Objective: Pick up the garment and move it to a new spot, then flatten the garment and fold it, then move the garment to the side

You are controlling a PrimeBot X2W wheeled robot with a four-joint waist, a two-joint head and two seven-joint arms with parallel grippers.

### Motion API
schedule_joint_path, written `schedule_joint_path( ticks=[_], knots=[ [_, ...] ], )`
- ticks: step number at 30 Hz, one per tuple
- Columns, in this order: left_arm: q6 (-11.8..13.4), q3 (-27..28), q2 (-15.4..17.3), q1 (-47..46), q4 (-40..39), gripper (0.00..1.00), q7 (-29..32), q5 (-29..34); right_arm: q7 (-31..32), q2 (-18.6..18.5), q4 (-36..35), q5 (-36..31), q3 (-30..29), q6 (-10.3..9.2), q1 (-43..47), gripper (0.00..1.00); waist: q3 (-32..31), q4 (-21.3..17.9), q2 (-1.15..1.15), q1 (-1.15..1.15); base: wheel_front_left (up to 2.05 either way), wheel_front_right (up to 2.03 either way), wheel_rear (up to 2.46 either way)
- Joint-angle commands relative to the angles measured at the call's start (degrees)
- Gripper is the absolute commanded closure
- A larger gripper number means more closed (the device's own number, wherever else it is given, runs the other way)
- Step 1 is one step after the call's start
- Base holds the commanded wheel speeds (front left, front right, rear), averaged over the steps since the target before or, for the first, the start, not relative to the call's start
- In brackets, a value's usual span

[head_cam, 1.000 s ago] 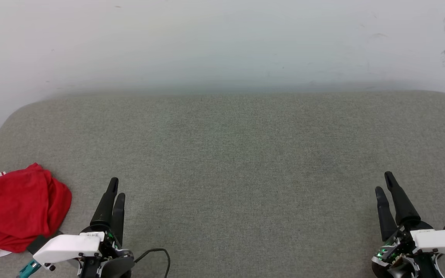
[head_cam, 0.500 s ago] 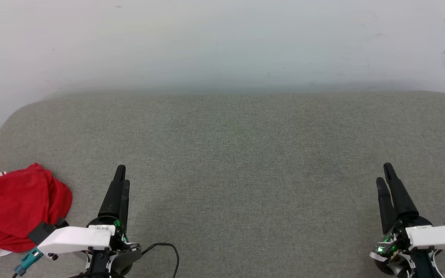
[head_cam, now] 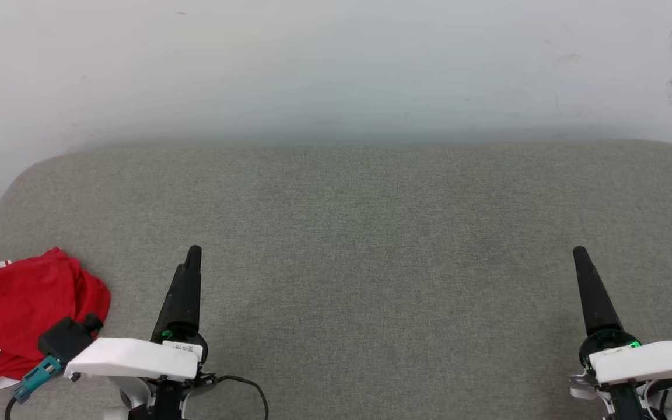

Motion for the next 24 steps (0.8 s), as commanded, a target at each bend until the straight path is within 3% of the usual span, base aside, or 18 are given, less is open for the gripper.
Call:
schedule_joint_path(
  ticks=[1,14,24],
  knots=[
    [0.0,-0.22,0.07,-0.37,-1.06,0.0,-0.38,1.68,-0.55,-0.3,-1.2,-2.0,0.04,0.0,-0.39,0.0,-0.02,0.0,0.0,0.0,0.0,0.0,0.0],
    [0.65,-0.15,0.01,0.78,-1.63,0.0,-2.85,20.77,-1.32,0.13,-4.37,-21.48,0.63,0.0,1.07,0.0,-0.19,-0.05,0.0,0.0,0.0,0.0,0.0],
    [1.89,-1.1,0.56,1.4,-1.8,0.0,-4.59,31.16,-0.71,0.49,-6.27,-31.34,0.48,0.0,1.81,0.0,-0.17,-0.12,0.0,0.0,0.0,0.0,0.0]
  ],
)
